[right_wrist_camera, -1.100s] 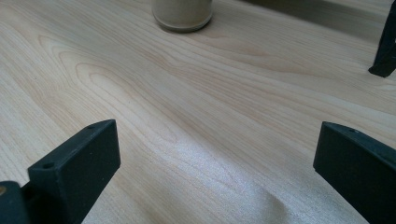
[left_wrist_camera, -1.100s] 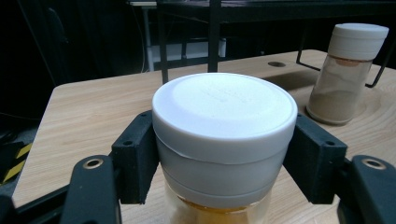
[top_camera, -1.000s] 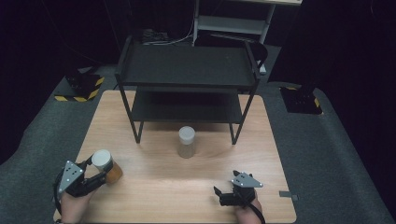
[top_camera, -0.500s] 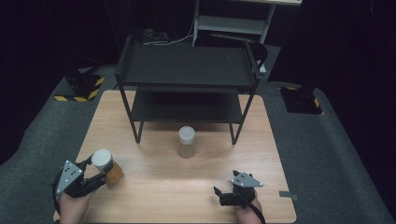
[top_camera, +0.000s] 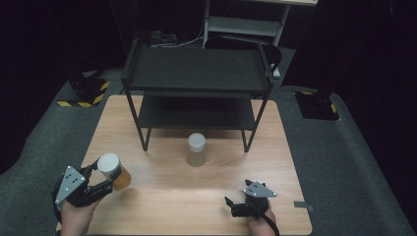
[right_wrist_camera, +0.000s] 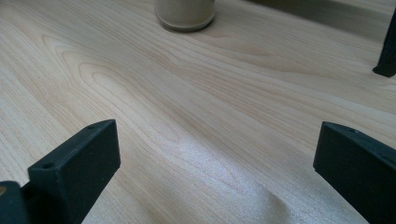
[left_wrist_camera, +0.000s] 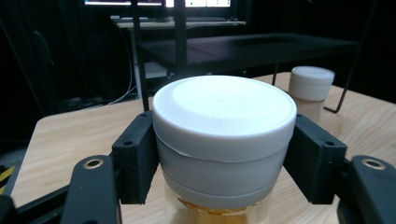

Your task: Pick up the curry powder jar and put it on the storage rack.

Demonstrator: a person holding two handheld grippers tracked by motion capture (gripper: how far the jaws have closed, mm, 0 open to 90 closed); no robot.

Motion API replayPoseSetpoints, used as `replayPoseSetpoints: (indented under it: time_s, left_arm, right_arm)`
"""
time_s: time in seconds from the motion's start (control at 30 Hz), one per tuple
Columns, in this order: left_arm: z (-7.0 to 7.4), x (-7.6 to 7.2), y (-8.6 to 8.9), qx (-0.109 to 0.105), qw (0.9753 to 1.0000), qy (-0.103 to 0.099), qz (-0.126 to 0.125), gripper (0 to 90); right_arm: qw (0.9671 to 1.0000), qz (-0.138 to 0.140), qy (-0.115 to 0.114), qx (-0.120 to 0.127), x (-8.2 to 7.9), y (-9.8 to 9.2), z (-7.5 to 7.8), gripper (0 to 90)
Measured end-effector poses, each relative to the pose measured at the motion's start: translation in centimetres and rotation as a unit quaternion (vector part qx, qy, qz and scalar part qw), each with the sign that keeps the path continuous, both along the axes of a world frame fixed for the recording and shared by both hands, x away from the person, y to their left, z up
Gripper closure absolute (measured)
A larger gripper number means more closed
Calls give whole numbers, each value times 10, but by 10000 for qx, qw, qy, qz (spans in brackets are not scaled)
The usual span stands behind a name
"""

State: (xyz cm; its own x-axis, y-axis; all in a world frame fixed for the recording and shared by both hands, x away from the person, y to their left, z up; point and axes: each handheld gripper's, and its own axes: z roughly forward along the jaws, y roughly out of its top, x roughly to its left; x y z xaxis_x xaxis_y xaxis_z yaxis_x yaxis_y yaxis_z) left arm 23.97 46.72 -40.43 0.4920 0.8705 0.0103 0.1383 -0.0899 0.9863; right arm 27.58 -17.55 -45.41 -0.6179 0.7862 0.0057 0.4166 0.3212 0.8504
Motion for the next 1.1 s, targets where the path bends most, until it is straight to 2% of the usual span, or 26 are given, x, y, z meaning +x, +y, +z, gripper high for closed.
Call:
replayPoseSetpoints:
  time_s: [0.1,0.33,0.63,0.8,0.97,1.1]
  left_arm:
    - [9,0,-5,16,10000,-52,-53,337]
    - [25,6,-10,-120,9997,-94,-203,337]
    - [53,14,-21,-116,9991,-262,-306,337]
    - [67,20,-28,23,9990,-289,-340,337]
    - [78,28,-31,-94,9986,-271,-440,337]
    - [89,33,-36,-62,9983,-349,-457,337]
  right_arm:
    - [10000,6,-3,4,0,0,0,2]
    - [10000,-1,-24,22,-1,-1,-1,2]
    - [10000,10,-10,49,0,-2,-1,2]
    - [10000,10,-18,64,-1,-2,-1,2]
    - [10000,11,-9,73,0,-3,-1,2]
    - [10000,7,-16,78,-1,-3,-1,2]
